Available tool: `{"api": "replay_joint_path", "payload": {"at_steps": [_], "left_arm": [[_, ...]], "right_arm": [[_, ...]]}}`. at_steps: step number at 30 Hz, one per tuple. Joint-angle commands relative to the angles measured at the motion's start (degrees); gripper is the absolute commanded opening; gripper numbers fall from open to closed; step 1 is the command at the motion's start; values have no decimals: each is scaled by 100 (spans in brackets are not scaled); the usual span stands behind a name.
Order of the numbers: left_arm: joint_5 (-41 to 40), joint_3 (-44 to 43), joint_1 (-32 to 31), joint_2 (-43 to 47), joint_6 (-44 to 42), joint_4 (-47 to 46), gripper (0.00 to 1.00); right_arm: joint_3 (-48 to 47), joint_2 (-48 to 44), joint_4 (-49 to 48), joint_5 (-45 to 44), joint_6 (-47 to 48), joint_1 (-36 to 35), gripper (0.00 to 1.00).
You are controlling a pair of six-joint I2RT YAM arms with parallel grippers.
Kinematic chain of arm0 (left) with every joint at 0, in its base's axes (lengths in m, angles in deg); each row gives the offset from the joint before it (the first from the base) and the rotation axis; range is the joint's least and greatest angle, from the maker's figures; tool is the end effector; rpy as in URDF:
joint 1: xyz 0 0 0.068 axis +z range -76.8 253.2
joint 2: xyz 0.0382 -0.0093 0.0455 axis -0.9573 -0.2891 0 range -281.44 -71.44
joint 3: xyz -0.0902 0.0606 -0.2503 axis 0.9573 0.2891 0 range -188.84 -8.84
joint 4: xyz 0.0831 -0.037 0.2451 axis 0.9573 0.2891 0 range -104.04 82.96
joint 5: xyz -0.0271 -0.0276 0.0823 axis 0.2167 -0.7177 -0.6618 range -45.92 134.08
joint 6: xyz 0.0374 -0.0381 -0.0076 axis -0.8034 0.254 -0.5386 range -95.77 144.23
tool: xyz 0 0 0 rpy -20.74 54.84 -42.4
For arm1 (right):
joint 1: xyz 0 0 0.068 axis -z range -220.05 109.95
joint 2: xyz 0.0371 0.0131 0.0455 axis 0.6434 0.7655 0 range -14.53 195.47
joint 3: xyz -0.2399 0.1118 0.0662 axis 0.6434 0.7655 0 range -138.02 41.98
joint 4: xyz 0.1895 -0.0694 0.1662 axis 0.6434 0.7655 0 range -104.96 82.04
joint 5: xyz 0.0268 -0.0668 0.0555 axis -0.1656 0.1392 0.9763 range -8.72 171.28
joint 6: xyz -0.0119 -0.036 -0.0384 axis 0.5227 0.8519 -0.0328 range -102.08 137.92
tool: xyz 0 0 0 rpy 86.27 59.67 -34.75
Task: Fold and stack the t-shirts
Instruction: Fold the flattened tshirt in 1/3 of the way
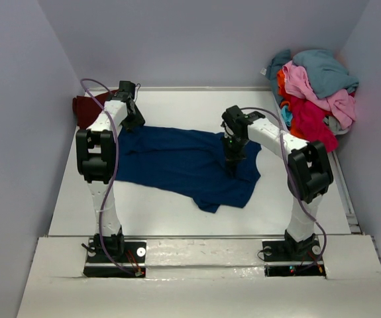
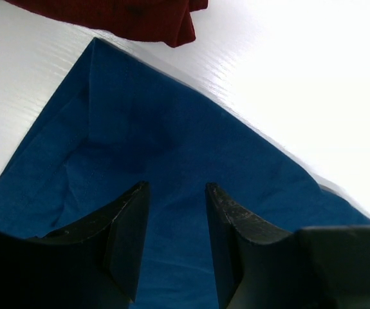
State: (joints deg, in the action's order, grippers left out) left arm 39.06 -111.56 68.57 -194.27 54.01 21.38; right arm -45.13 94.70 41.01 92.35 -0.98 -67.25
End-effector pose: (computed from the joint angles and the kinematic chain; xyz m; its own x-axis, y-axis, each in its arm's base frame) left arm 0.4745 -0.0353 0.2173 -0.7286 -0.4374 -0.5271 -0.3812 0.8983 -0.2186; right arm 0.3338 0.1793 0.2195 -0.9801 -0.1463 -0.1345 -0.1759 0.9535 0.2447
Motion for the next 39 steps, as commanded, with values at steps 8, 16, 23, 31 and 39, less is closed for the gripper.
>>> {"api": "replay_joint_path", "payload": {"at_steps": [8,16,23,31,39], "left_arm": [[9,94,32,461,-60,-26,51],[36,164,32,505,-60,-70,52],[-34,287,32,567,-69,-79,51],[-245,261,32,628,-51,35,51],[-720,208,32,839,-16,325,52]], "right_arm": [[-122,89,20,369,369,-601,14],[-245,178,-94,406,352,-804,40],[-543,142,-77,-306,185,-804,44],[-1527,450,-7,-799,-237,-585,45],[-1756,863,-121,-712,-238,-234,45]]}}
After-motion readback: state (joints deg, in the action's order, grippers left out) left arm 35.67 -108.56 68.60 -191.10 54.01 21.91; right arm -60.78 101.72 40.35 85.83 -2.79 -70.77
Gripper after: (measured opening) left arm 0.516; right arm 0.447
